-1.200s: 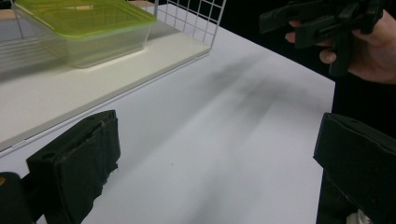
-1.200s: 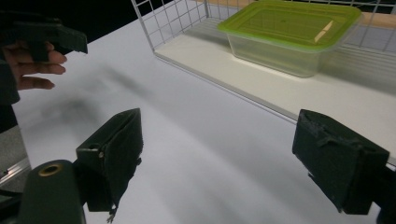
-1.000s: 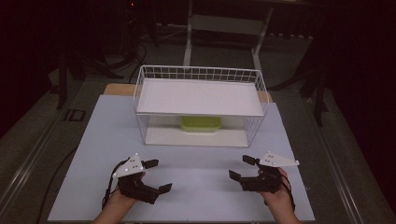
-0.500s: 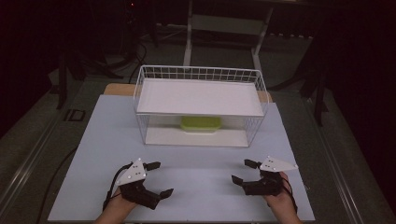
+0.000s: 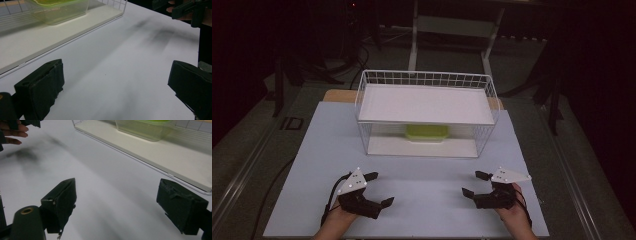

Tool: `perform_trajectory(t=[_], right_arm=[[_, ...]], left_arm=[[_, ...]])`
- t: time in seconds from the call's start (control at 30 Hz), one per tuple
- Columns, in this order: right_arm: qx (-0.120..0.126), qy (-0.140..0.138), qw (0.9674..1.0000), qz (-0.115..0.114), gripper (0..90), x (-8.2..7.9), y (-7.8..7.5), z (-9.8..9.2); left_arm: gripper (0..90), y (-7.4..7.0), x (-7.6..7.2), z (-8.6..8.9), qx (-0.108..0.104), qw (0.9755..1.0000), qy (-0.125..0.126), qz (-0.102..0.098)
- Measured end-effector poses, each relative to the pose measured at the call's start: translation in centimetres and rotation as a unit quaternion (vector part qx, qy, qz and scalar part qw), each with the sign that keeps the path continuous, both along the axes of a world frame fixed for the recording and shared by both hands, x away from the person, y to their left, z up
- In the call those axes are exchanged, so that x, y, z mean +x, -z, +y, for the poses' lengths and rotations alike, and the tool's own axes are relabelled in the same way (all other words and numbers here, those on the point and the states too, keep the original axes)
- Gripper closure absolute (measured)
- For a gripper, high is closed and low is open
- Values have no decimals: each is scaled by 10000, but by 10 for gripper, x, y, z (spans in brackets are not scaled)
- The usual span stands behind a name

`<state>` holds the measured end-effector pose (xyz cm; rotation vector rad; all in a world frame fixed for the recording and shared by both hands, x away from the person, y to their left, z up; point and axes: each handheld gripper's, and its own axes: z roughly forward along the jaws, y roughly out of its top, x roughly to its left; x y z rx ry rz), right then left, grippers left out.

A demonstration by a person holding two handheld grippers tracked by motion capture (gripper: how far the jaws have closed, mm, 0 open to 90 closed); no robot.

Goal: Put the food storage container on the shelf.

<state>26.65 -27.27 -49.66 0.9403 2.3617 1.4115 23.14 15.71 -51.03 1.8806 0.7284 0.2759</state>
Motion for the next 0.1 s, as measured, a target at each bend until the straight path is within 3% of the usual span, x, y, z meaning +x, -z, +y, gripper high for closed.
perform_trajectory(t=[0.1], right_arm=[[73,26,10000,41,162,0,0,-1]], left_arm=[[10,-1,0,-2,7,10000,33,-30]])
